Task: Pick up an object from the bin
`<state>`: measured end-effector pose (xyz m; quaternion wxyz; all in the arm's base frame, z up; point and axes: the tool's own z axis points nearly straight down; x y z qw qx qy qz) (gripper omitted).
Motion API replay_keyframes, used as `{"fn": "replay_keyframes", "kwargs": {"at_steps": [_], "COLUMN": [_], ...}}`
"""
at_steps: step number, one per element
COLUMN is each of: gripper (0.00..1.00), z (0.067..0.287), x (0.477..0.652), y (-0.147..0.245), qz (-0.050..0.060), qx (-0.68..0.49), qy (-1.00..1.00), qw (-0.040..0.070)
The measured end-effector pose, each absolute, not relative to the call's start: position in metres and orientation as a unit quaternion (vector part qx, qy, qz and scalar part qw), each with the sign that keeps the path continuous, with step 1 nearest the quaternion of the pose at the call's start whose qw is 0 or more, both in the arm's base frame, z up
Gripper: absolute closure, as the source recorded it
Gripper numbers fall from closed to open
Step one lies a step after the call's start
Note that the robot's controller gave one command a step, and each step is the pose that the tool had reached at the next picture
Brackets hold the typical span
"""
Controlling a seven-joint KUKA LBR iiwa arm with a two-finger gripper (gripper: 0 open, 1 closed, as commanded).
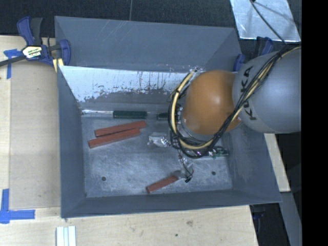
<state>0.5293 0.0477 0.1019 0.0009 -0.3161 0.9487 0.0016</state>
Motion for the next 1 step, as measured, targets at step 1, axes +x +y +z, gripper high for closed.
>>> {"fn": "replay_keyframes", "kwargs": {"at_steps": [1], "gripper": [0.00], "z": [0.1115], "x": [0.4864], "y": [0.0285], "qz": [0.000], "qx": [-0.285], "qy": [0.959], "qw": [-0.001]}}
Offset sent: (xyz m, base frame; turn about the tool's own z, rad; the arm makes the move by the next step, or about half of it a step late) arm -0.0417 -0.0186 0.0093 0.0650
